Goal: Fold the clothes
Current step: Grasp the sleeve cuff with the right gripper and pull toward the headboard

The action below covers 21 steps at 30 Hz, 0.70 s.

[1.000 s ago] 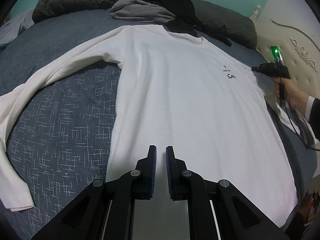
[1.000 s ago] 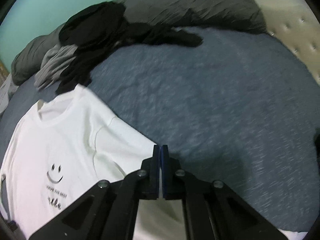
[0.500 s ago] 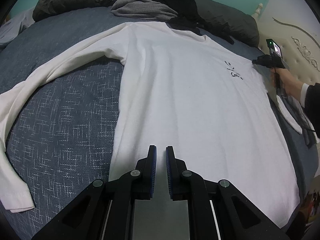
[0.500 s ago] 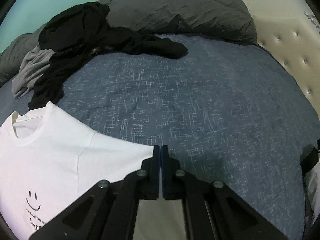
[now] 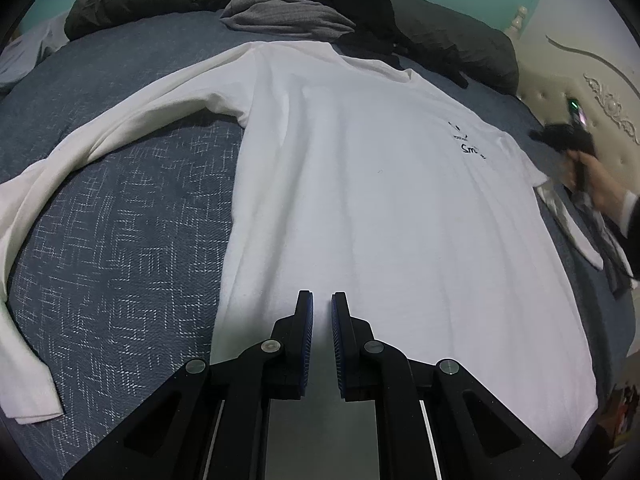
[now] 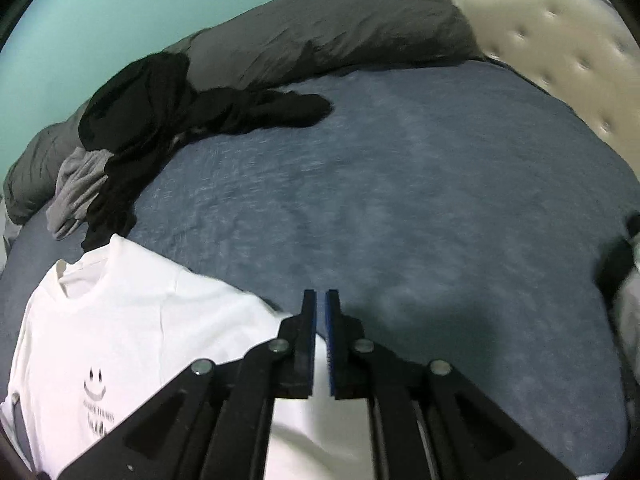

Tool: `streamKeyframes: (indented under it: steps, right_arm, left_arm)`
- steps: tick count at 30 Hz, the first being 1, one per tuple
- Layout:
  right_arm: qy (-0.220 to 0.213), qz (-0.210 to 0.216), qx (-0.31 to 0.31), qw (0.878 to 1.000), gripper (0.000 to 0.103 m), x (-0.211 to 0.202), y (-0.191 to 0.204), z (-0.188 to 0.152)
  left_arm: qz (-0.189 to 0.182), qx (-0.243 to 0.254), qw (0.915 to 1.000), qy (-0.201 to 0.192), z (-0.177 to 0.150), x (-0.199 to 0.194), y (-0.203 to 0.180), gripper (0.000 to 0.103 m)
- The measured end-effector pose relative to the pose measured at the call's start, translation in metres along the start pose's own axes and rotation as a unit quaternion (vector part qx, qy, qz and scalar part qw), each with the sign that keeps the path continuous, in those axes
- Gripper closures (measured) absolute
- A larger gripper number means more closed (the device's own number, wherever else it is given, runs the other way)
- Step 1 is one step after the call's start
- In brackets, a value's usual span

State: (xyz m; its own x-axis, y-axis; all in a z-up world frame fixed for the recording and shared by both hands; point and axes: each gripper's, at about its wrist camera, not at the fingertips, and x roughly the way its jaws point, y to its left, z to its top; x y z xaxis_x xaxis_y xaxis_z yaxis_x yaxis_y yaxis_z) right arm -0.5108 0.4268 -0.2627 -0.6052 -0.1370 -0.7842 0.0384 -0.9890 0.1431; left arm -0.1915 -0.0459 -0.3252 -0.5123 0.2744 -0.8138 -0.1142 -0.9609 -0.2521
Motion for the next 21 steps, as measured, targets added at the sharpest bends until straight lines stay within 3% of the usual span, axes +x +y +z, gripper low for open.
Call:
streamKeyframes:
  steps: [2, 4, 5, 14, 21]
  right_arm:
    - [0.004, -0.004, 0.01, 1.0, 0.09, -0.018, -0.024, -0.009]
    - [0.004, -0.01, 0.025, 1.0, 0.072, -0.039, -0.052, -0.022]
    - [0.005, -0.015, 0.029, 0.999, 0.068, -0.048, -0.064, -0.029]
    - [0.034, -0.06, 0.039, 0.997, 0.059, -0.11, -0.147, -0.09]
    - [0.077, -0.123, 0.041, 0.989, 0.056, -0.119, -0.182, -0.129]
  left_arm:
    - [-0.001, 0.001, 1.0, -0.003, 0.0, -0.003, -0.002, 0.093]
    - [-0.002, 0.002, 1.0, -0.006, 0.001, -0.005, -0.003, 0.093]
    - [-0.003, 0.002, 1.0, -0.008, 0.001, -0.005, -0.003, 0.093]
    - [-0.004, 0.008, 0.9999, -0.014, 0.003, -0.007, -0.011, 0.093]
    - [-0.003, 0.014, 0.9998, -0.013, 0.003, -0.005, -0.016, 0.093]
